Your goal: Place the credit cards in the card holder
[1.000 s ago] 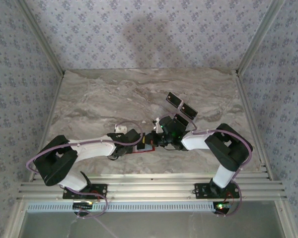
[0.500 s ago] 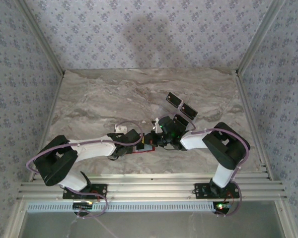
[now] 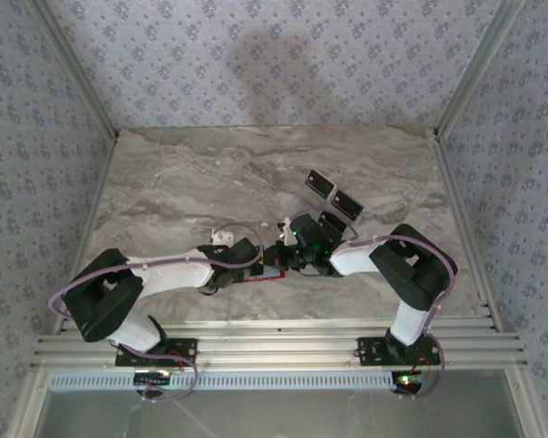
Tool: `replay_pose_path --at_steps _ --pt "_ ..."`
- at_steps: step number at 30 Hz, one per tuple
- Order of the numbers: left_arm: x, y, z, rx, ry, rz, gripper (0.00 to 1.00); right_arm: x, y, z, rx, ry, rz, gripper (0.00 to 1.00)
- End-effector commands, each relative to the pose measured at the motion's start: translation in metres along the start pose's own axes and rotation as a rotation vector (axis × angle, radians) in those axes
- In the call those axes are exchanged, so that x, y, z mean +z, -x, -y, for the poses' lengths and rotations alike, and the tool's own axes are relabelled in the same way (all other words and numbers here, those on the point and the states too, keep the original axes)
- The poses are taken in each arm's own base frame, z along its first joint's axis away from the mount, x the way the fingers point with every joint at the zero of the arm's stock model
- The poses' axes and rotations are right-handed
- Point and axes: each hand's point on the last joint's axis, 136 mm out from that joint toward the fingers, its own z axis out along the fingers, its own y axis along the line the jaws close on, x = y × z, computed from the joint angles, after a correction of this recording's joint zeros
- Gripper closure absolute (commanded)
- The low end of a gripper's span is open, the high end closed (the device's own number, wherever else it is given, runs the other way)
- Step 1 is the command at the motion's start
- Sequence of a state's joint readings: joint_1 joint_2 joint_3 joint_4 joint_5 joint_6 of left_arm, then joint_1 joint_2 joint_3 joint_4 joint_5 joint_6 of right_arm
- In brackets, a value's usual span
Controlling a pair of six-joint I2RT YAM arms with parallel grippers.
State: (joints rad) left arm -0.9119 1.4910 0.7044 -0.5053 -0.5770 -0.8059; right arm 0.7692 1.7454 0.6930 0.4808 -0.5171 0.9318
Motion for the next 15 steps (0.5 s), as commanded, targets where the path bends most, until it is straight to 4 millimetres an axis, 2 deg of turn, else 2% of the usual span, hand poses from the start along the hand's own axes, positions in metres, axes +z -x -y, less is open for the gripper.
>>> replay_pose_path --at_steps 1,5,11,15 --pt "0.006 -0.020 -0.012 0.065 0.058 -0.068 0.04 0.005 -0.006 -0.002 0.005 0.018 -0.024 1.00" --pt "0.001 -0.017 -0.012 0.055 0.056 -0.061 0.04 0.006 -0.007 0.002 0.011 0.011 -0.029 1.00" --pt "-0.013 0.007 -0.023 0.005 0.069 -0.006 0.01 0.006 -0.009 0.010 0.023 0.000 -0.036 1.00" --pt "-0.013 0.011 -0.030 -0.023 0.070 -0.011 0.01 0.006 -0.011 0.012 0.030 -0.004 -0.041 1.00"
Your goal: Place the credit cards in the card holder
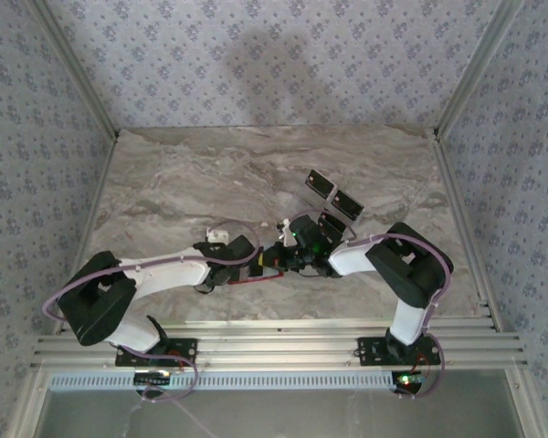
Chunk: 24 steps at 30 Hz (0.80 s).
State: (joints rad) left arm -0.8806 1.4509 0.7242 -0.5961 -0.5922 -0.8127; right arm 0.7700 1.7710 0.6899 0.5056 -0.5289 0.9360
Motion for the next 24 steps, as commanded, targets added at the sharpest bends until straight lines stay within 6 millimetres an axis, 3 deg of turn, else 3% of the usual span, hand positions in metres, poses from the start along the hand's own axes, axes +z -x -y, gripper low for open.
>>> replay_pose_path --at_steps 1,9,24 --pt "-0.005 0.006 -0.012 -0.011 0.023 -0.001 0.01 0.002 -0.008 0.009 0.025 -0.008 -0.029 1.00" --pt "0.006 -0.006 -0.010 -0.007 0.025 -0.039 0.01 0.000 -0.011 0.011 0.036 -0.003 -0.050 1.00" --pt "0.014 -0.008 -0.004 0.011 0.038 -0.052 0.01 -0.006 -0.015 0.021 0.067 0.027 -0.126 1.00"
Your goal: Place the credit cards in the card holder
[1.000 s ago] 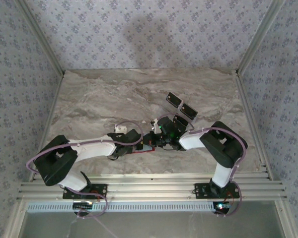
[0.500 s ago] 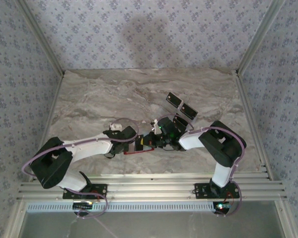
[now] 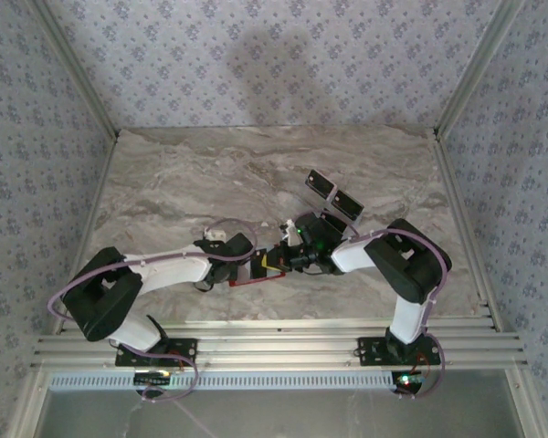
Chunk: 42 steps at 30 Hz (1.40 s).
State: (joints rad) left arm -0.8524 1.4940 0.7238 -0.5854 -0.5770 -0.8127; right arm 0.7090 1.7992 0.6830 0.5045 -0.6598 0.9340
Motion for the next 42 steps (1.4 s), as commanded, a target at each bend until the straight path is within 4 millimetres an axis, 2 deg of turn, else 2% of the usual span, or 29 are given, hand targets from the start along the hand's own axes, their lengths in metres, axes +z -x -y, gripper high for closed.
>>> replay_pose_path --at_steps 1,16,29,33,37,40,42 --pt "0.0041 -0.0036 -0.0016 0.017 0.016 -0.015 0.01 0.0006 -0.0117 0.0122 0.017 -0.017 -0.060 1.00" --pt "0.0094 -0.0010 0.0047 0.030 0.021 -0.019 0.01 0.0019 -0.0130 0.0194 0.023 -0.019 -0.138 1.00" --pt "0.0128 -0.0021 0.0041 0.037 0.028 -0.025 0.01 0.0081 -0.0095 0.0167 0.019 -0.012 -0.153 0.99" --pt "0.0113 -0.0010 0.0020 0.037 0.032 -0.023 0.01 0.0084 -0.0102 0.0168 0.016 -0.013 -0.156 0.96" --pt "0.0078 0.0032 0.0001 0.030 0.028 -0.014 0.01 0.0067 -0.0091 0.0191 0.018 -0.023 -0.150 0.86" --pt "0.0065 0.0043 -0.0009 0.028 0.026 -0.011 0.01 0.0046 -0.0082 0.0205 0.019 -0.031 -0.145 0.83" --pt "0.0064 0.0043 -0.0010 0.030 0.028 -0.011 0.01 0.0035 -0.0072 0.0209 0.018 -0.035 -0.141 0.77"
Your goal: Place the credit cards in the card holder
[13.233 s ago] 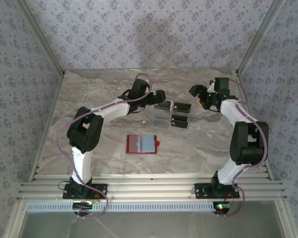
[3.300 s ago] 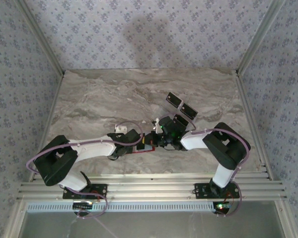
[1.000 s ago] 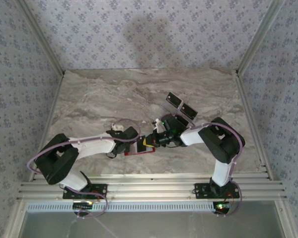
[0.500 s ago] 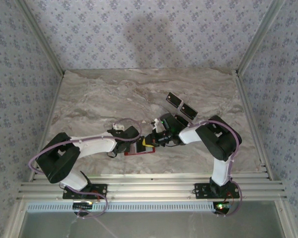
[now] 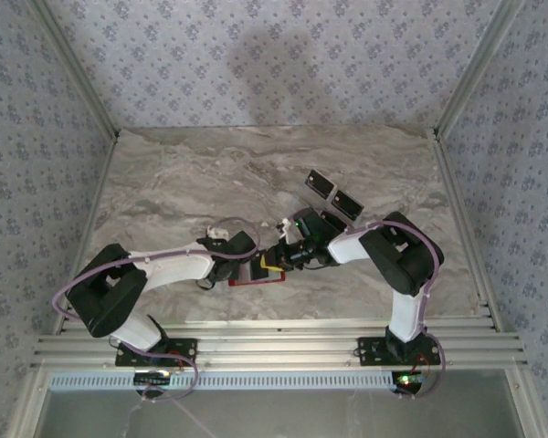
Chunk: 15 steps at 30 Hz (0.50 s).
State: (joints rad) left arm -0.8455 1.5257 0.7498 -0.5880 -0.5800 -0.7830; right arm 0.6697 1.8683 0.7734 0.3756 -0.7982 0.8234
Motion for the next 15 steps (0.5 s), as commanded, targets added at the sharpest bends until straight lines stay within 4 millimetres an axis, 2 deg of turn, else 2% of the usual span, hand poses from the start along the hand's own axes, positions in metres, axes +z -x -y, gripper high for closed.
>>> replay_pose_path --at_steps 1,15 --pt "0.0045 -0.0010 -0.0042 0.001 0.017 -0.010 0.01 -0.0014 -0.0046 0.0165 0.040 -0.056 -0.014 0.73" --pt "0.0041 0.0008 -0.0068 -0.004 0.027 -0.006 0.01 -0.0096 -0.0037 0.0237 0.050 -0.099 0.000 0.68"
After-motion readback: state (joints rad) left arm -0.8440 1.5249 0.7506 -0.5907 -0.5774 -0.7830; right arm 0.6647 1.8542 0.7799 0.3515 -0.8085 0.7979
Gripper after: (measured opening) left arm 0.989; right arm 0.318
